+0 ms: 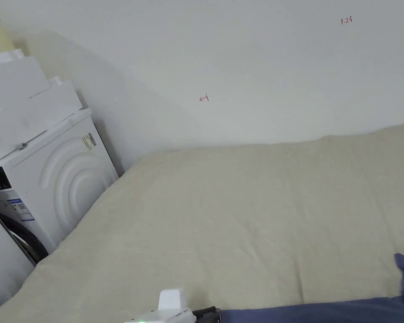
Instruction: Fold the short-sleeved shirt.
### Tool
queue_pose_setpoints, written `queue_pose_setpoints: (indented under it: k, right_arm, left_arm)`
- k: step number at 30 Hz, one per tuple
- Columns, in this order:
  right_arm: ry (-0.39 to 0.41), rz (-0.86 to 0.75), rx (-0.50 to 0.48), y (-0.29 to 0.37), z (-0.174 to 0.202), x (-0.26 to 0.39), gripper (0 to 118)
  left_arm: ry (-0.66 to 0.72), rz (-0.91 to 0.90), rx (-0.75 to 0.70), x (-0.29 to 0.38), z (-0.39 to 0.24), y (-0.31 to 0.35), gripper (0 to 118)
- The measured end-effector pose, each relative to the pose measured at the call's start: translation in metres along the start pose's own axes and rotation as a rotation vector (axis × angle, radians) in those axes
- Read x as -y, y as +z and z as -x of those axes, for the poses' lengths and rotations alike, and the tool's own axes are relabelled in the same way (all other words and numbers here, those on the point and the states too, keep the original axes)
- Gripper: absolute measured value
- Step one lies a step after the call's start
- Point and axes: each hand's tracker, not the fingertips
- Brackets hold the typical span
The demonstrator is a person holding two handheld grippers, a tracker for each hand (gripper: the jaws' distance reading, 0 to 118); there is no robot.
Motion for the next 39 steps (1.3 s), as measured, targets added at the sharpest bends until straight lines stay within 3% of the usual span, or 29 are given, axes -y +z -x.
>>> queue_pose_setpoints:
  k: [9,10,13,14,15,18,20,21,22,23,24,25,30,33,37,39]
  right_arm:
    - [0.006,0.023,0.05,-0.001,-0.005,-0.005,3]
    - [0.002,0.025,0.053,-0.001,-0.006,-0.005,3]
    - [-0.003,0.026,0.05,-0.002,-0.008,-0.004,3]
    - [-0.005,0.029,0.047,-0.004,-0.009,-0.005,3]
    - [-0.007,0.029,0.044,-0.004,-0.01,-0.005,4]
    - [-0.016,0.01,0.03,-0.008,-0.015,-0.016,6]
    - [0.031,-0.041,0.023,-0.016,-0.021,-0.044,8]
    - [0.065,-0.059,0.035,-0.022,-0.023,-0.06,14]
    - [0.095,-0.061,0.036,-0.033,-0.027,-0.084,27]
    - [0.116,-0.059,0.033,-0.05,-0.034,-0.108,50]
    - [0.116,-0.055,0.031,-0.063,-0.04,-0.126,64]
    - [0.112,-0.032,0.032,-0.083,-0.047,-0.149,69]
    - [0.112,0.237,0.084,-0.2,-0.089,-0.226,70]
    - [0.142,0.354,0.185,-0.259,-0.103,-0.239,70]
    - [0.151,0.433,0.215,-0.303,-0.109,-0.23,69]
    - [0.173,0.433,0.231,-0.303,-0.1,-0.218,55]
  left_arm:
    - [-0.071,0.094,-0.047,0.008,-0.016,-0.043,86]
    - [-0.097,0.084,-0.072,0.009,-0.02,-0.04,81]
    - [-0.164,0.06,-0.062,0.012,-0.028,-0.033,35]
    - [-0.185,0.067,-0.015,0.013,-0.031,-0.033,25]
    - [-0.187,0.064,-0.026,0.015,-0.034,-0.035,22]
    - [-0.135,0.072,-0.039,0.017,-0.03,-0.042,22]
    - [-0.111,0.081,-0.009,0.017,-0.022,-0.045,22]
    - [-0.087,0.085,-0.002,0.014,-0.021,-0.043,22]
    - [-0.085,0.088,-0.002,0.013,-0.02,-0.043,22]
    - [-0.092,0.092,-0.003,0.012,-0.019,-0.045,22]
    - [-0.087,0.096,-0.001,0.013,-0.019,-0.047,22]
    - [-0.072,0.105,-0.002,0.011,-0.019,-0.048,22]
    - [-0.03,0.142,0.016,0.003,-0.013,-0.05,22]
    - [-0.025,0.176,0.025,-0.004,-0.013,-0.052,22]
    - [-0.033,0.197,0.013,-0.006,-0.017,-0.055,22]
    - [-0.053,0.196,0.002,-0.005,-0.019,-0.055,22]
